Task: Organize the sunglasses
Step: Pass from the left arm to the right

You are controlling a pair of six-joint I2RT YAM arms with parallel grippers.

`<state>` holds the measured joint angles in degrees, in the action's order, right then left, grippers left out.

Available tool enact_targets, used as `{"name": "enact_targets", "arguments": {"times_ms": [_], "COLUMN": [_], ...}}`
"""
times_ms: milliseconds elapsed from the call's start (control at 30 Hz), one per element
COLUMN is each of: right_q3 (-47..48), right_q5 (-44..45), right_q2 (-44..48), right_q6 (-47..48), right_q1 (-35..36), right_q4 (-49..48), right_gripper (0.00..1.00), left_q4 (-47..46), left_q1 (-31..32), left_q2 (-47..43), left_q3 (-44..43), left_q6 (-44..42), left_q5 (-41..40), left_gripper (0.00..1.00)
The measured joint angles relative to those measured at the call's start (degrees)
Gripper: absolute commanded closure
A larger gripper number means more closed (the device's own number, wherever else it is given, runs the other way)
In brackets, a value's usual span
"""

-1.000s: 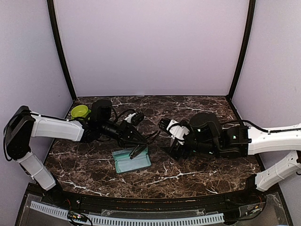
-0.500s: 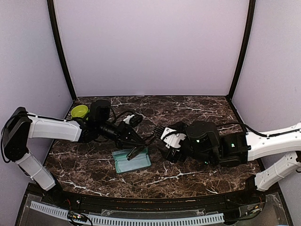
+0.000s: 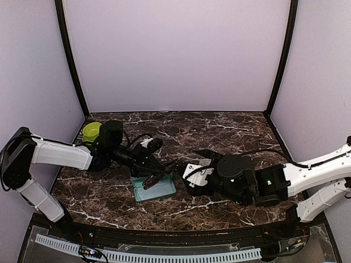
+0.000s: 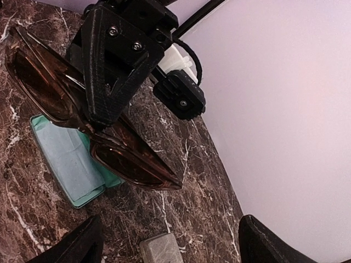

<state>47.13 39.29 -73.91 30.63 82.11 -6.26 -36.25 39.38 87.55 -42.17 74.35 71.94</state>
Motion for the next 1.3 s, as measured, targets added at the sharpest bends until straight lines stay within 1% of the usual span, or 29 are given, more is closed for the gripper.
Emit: {"name": "enact_targets", "arguments": {"times_ms": [167, 400, 633, 933, 1133, 1300], "right_q3": [-0.68, -1.44, -1.55, -1.51, -1.29, -1.27], "right_q5": [4.09, 6.97, 8.22, 8.92, 10.05, 10.80], "right_q2": [-3.06, -6.03, -7.69, -11.50, -13.57, -14.62], "right_q6": [5.70, 12.09, 18.12, 23.58, 26.88, 29.35], "right_q1": [2.05, 3.28, 3.63, 3.78, 3.78, 3.78], "right_q4": [-5.31, -10.56, -15.87, -19.58, -22.60, -24.79], "right_gripper": [0.15, 0.17, 0.19, 0.21, 0.24, 0.29], "left_q4": [-8.26, -18.23, -25.99, -37.55, -40.57, -41.38], "left_q1": [0.00, 0.00, 0.00, 0.00, 0.39, 0.79], "left_q2": [0.00, 0.50, 2.82, 6.56, 7.54, 7.56], "left_q3": [1.46, 3.41, 4.39, 4.90, 5.62, 5.73], "left_q6": [7.02, 15.17, 21.59, 30.29, 32.74, 33.27], "left_q5": [0.70, 0.68, 0.63, 0.63, 0.66, 0.61], "left_gripper": [1.00, 1.00, 1.00, 1.00, 1.00, 1.00]}}
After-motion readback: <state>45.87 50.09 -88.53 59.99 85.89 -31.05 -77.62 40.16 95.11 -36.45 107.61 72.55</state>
